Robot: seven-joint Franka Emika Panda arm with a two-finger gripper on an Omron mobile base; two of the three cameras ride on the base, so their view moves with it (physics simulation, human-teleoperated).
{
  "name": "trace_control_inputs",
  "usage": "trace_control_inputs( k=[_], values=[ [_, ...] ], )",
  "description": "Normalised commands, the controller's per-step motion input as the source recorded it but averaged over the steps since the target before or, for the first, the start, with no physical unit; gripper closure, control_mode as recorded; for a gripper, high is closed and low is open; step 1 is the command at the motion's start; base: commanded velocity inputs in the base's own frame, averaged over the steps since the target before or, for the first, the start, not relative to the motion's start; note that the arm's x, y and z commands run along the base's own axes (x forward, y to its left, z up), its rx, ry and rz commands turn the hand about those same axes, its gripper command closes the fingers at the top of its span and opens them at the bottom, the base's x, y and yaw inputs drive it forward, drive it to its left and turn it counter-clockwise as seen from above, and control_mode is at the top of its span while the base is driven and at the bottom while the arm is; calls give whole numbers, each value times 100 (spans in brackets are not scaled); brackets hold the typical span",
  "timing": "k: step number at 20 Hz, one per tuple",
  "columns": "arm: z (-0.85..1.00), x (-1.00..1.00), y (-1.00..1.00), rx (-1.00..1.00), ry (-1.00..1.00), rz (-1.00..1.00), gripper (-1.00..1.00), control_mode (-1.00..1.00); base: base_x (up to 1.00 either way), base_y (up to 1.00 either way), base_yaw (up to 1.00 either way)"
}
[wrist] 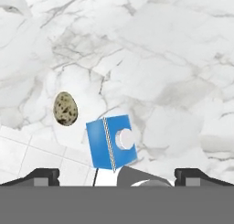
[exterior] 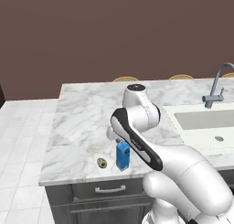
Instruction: Gather the eggs and milk located in the vicinity of the sink area and place them right next to the bowl.
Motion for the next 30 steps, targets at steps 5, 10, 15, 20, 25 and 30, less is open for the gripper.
trace_control_inputs(
  k=[5, 10, 15, 20, 25, 30],
  values=[
    [-2, 1, 0, 0, 0, 5, -100, -100, 0, 0, 0],
    [-2, 12, 0, 0, 0, 5, -100, -100, 0, 0, 0],
    [-1, 28, 1, 0, 2, 4, -100, -100, 0, 0, 0],
    [0, 3, 7, 0, 1, 3, -100, -100, 0, 0, 0],
    [-8, 0, 8, 0, 3, 3, -100, -100, 0, 0, 0],
    [-6, -8, 3, 0, 2, 1, -100, -100, 0, 0, 0]
  ],
)
